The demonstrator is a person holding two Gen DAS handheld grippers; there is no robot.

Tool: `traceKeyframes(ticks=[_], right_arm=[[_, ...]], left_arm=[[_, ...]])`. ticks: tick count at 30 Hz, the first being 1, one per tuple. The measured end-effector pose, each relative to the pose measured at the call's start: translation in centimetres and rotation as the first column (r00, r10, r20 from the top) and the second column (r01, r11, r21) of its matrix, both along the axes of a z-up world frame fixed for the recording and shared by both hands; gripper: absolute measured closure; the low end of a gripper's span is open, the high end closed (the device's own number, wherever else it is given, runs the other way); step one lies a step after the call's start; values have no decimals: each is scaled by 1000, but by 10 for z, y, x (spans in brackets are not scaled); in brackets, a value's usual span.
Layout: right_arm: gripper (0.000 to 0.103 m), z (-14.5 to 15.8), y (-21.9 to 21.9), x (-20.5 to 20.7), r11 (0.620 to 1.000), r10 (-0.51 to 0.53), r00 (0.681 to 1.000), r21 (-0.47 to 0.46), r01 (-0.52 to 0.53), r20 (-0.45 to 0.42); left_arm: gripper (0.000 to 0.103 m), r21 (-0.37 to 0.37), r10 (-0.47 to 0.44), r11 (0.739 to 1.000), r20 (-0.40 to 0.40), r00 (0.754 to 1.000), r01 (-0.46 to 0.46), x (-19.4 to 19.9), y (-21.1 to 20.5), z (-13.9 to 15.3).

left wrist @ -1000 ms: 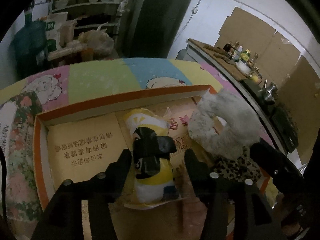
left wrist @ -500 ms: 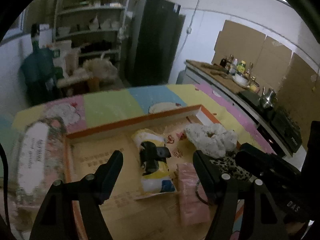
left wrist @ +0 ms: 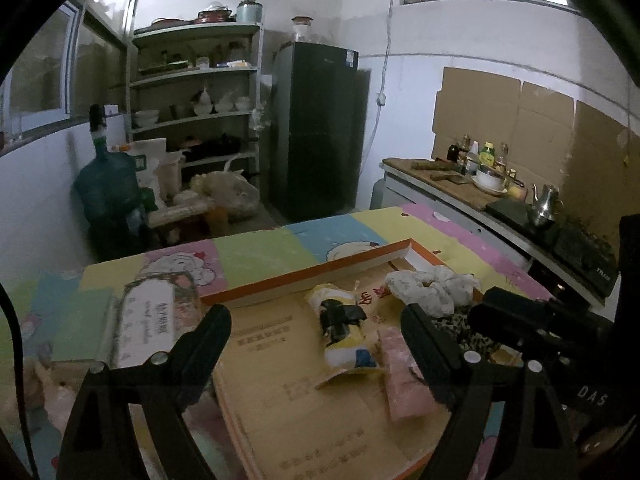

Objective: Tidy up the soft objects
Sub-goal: 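Open the left tool into the box while the right tool releases the floral cloth, then move both tools back over the remaining pile of soft items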

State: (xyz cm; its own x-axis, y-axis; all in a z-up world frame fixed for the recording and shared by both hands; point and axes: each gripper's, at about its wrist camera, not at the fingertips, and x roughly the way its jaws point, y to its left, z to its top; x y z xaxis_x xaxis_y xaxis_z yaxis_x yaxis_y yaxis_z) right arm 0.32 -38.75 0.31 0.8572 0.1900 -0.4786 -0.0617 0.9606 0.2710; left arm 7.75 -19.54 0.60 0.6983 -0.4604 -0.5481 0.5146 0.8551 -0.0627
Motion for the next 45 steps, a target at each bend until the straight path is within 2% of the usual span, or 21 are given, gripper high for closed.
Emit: traceKeyframes(ticks=[2, 9, 15, 27, 31, 36, 40, 45], right_arm=[[57, 4, 7, -3, 1000, 4, 1000, -9, -4, 8], [53, 16, 34, -11, 999, 25, 1000, -38, -24, 17], [46, 23, 60, -16, 998, 38, 999, -56, -37, 16], [43, 27, 117, -10, 994, 88, 996, -60, -88, -10], [40, 28, 140, -8, 990, 116, 993, -77, -117, -18], [37, 26, 163, -3, 985, 143, 989, -92, -146, -35], [31, 21, 177, 3, 982, 156, 986, -96, -162, -59], [31, 13, 193, 9, 978, 176, 981, -97, -184, -87]], left_arm=[[16, -3, 9, 1000, 7, 1000, -9, -4, 7, 2], [16, -16, 50, 999, 42, 998, -50, -20, 41, 9], [16, -40, 101, 994, 74, 992, -99, -31, 75, 14], [16, -66, 184, 982, 62, 981, -180, -39, 140, 11], [16, -77, 218, 974, 57, 974, -213, -39, 164, 9], [16, -107, 270, 958, 38, 962, -264, -39, 199, 4], [16, -119, 306, 946, 19, 952, -302, -39, 224, -4], [16, -125, 341, 932, -7, 940, -339, -39, 247, -14]])
